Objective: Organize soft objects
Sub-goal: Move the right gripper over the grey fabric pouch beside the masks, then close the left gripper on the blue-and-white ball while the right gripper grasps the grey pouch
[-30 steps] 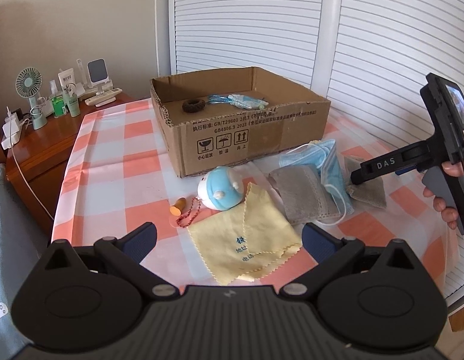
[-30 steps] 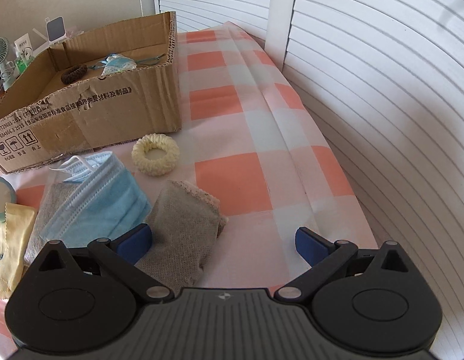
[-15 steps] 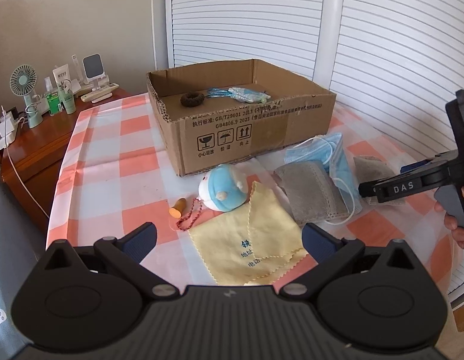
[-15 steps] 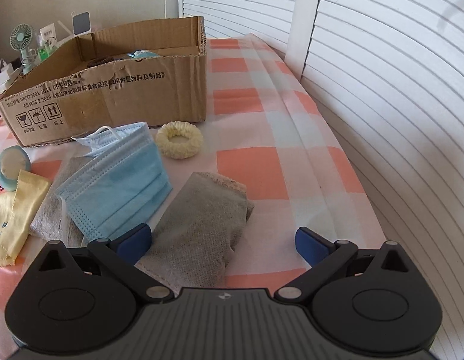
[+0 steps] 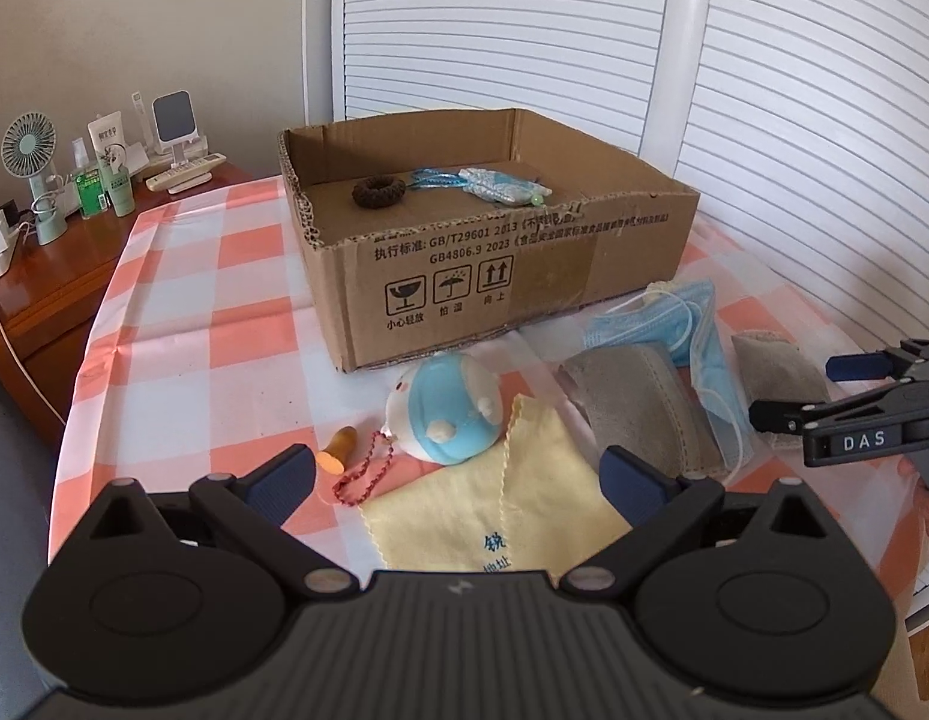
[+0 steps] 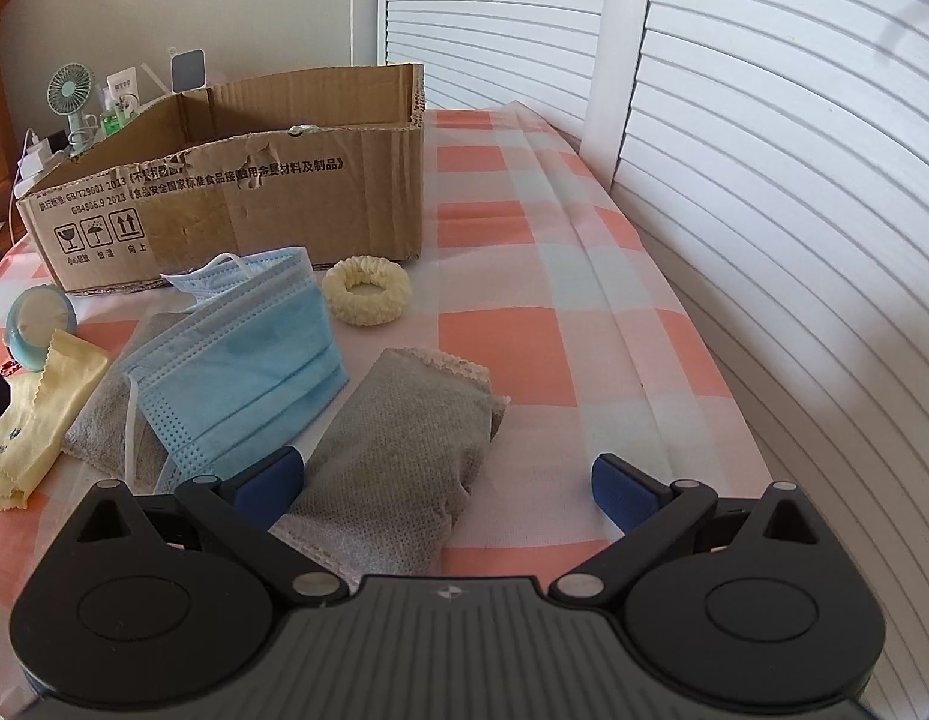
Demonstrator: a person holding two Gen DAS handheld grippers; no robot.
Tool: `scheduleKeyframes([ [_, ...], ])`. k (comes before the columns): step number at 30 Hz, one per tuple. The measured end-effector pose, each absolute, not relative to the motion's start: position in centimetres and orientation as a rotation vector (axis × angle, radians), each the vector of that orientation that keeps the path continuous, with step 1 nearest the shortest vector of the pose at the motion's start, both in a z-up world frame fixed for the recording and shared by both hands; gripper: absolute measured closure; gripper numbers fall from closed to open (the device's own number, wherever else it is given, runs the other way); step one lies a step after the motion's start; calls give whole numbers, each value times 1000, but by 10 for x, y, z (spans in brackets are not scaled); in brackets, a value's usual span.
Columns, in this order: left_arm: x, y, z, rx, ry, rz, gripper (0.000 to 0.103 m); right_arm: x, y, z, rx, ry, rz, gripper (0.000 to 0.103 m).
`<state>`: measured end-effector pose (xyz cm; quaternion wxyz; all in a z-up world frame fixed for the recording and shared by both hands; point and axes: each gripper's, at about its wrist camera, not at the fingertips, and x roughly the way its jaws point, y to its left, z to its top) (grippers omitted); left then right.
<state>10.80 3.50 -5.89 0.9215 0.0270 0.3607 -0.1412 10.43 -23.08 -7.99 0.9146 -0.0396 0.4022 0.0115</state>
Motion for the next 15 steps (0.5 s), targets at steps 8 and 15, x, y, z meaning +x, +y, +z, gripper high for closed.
scheduleKeyframes([
  [8, 129, 28, -62, 62, 731, -280, 22, 97, -232, -82, -93, 779, 42, 0],
  [15, 144, 36, -67, 29, 733, -242, 31, 96, -232, -83, -95, 757, 52, 0],
])
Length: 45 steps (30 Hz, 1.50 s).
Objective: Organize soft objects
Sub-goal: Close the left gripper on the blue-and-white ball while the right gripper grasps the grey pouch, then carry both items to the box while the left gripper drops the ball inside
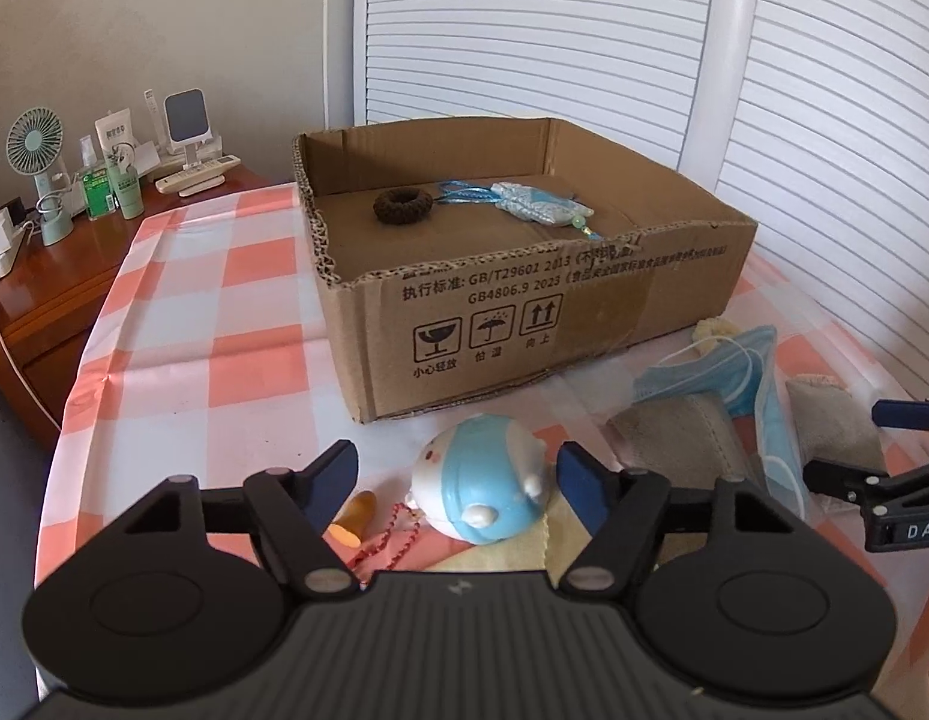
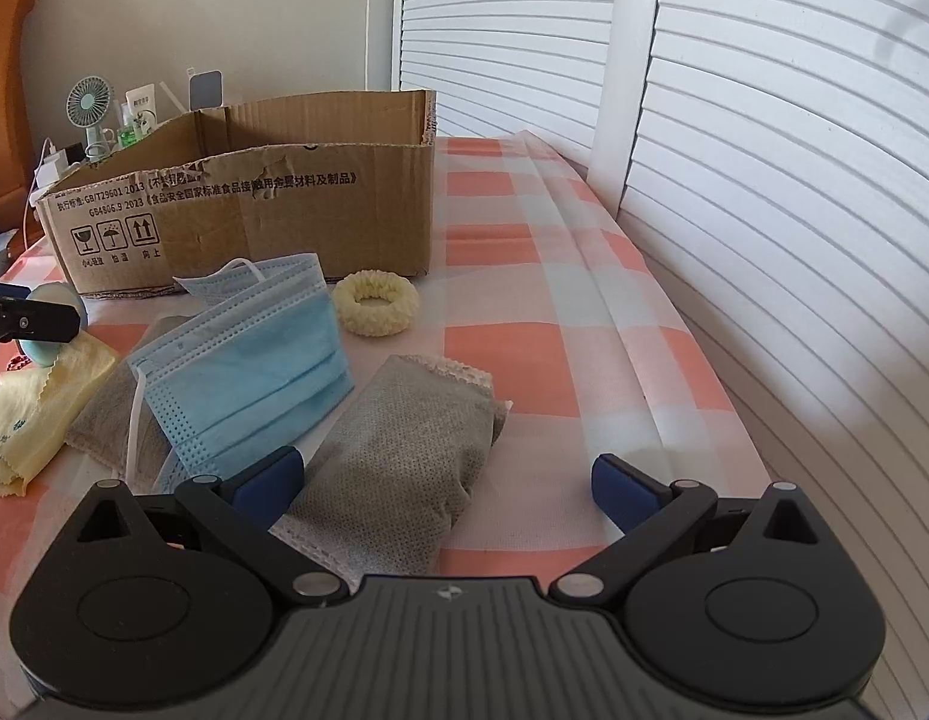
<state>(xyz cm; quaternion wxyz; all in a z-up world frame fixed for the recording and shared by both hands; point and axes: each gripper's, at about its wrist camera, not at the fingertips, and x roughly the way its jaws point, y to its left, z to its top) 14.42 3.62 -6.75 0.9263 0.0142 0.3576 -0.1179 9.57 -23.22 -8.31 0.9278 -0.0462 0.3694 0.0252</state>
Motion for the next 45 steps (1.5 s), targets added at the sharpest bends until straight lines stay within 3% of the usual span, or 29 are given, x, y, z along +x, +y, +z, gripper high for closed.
scheduleKeyframes([
  [8, 149, 32, -80, 3, 776, -274, 51, 95, -232, -83, -100, 753, 59, 0],
  [19, 148, 36, -78, -34, 778, -276, 53, 93, -219, -81, -146, 761, 103, 1],
  [21, 148, 36, -78, -30, 781, -280, 53, 93, -213, -80, -160, 752, 117, 5],
  [32, 148, 35, -73, -2, 786, -307, 54, 87, -212, -72, -183, 743, 121, 54],
  [38, 147, 38, -64, 11, 789, -325, 54, 84, -217, -64, -151, 745, 126, 66],
  [45, 140, 40, -44, 49, 788, -369, 54, 78, -221, -49, -174, 721, 145, 67],
])
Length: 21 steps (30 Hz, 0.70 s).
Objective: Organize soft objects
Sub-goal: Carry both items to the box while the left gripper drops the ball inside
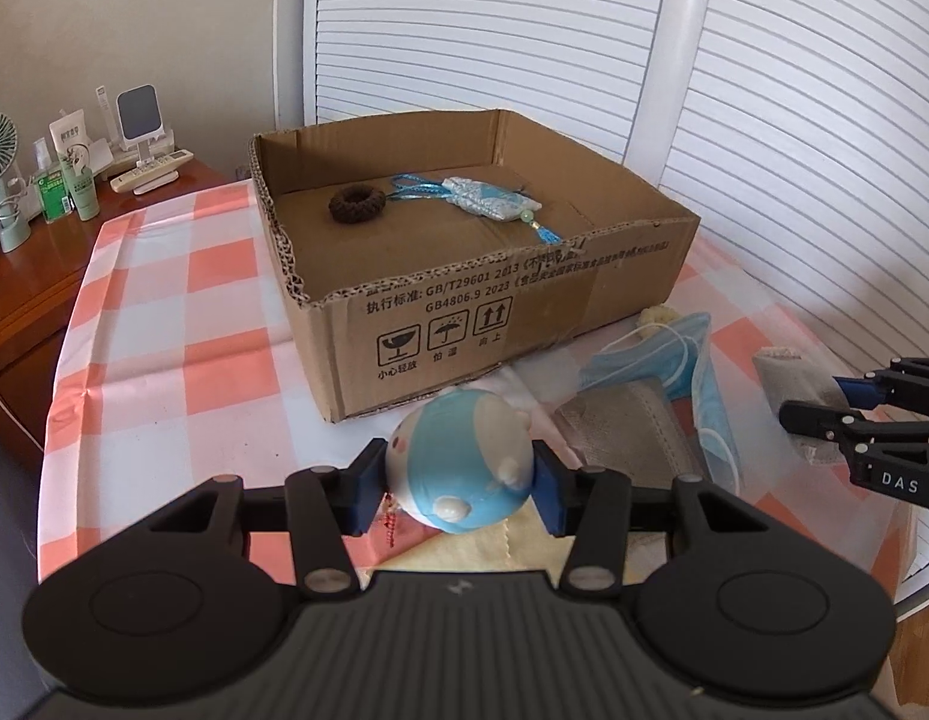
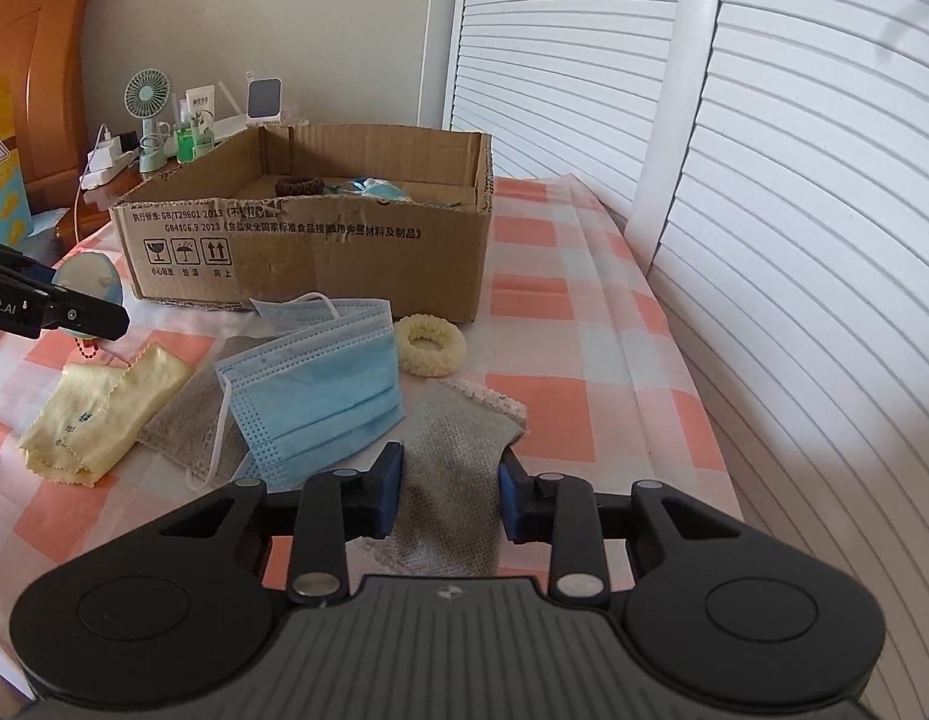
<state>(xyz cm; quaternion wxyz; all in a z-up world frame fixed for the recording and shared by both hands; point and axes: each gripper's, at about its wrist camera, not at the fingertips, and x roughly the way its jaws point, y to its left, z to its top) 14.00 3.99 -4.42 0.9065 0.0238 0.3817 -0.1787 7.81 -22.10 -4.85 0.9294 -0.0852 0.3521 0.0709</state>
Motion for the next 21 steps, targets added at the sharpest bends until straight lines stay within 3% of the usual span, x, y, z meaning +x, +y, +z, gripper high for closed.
scheduleKeyframes([
  [12, 135, 37, 6, 112, 759, -425, 54, 73, -223, -6, -216, 645, 265, 67],
  [21, 183, 21, 47, 197, 664, -380, 54, 86, -217, 16, -242, 585, 318, 67],
])
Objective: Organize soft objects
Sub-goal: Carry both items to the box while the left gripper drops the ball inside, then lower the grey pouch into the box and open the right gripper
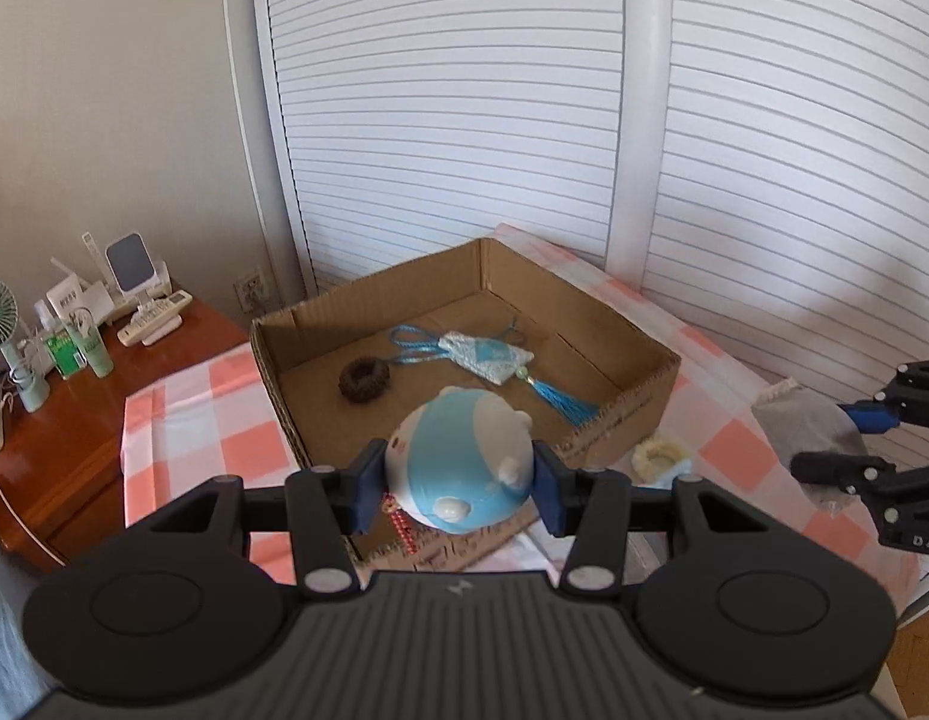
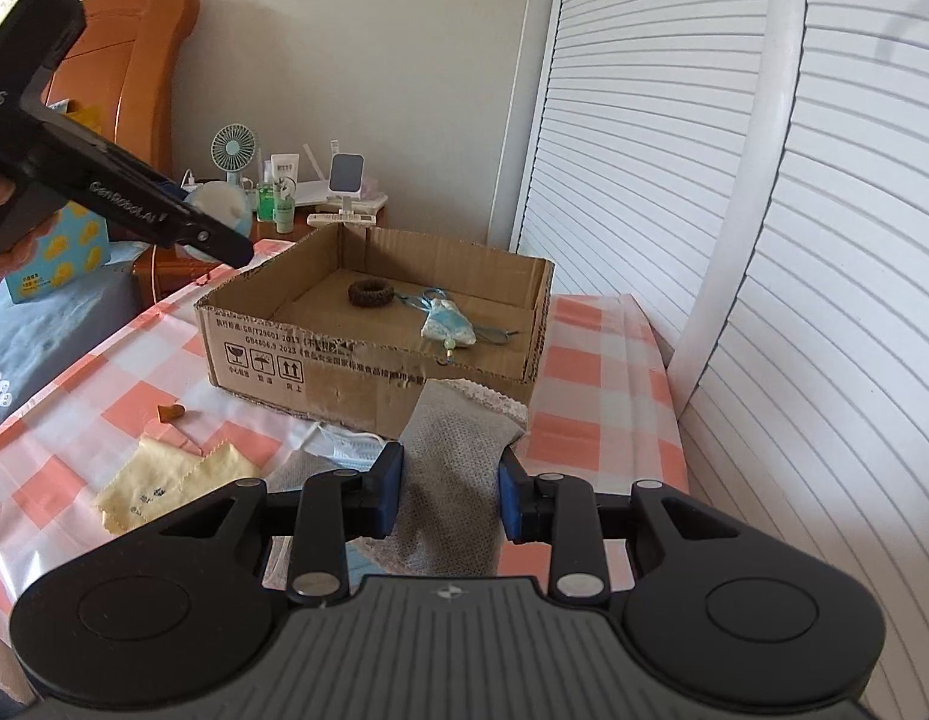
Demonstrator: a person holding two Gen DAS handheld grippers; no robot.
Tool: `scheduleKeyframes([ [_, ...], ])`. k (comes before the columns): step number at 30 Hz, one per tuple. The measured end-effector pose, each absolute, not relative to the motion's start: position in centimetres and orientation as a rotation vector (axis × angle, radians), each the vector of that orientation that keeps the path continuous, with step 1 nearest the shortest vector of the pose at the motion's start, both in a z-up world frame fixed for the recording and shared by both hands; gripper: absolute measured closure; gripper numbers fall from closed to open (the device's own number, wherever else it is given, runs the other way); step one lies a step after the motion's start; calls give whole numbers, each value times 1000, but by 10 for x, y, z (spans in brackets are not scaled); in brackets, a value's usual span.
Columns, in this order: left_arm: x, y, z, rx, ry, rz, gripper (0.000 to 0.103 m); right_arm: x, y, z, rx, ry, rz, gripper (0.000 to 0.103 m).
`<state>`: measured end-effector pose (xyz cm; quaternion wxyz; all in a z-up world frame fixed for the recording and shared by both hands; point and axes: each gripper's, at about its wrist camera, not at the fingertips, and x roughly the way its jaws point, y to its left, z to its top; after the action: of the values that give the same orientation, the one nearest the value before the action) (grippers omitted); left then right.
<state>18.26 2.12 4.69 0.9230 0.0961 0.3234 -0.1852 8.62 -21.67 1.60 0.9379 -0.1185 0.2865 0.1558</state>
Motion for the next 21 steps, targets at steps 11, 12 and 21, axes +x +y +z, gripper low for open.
scheduleKeyframes([
  [11, 214, 24, 36, 127, 641, -283, 7, 101, -209, 24, -231, 569, 333, 67],
  [12, 207, 25, 35, 129, 632, -272, 4, 102, -207, 25, -235, 569, 335, 67],
  [21, 145, 36, 5, 46, 699, -217, 1, 126, -193, 36, -233, 583, 370, 67],
])
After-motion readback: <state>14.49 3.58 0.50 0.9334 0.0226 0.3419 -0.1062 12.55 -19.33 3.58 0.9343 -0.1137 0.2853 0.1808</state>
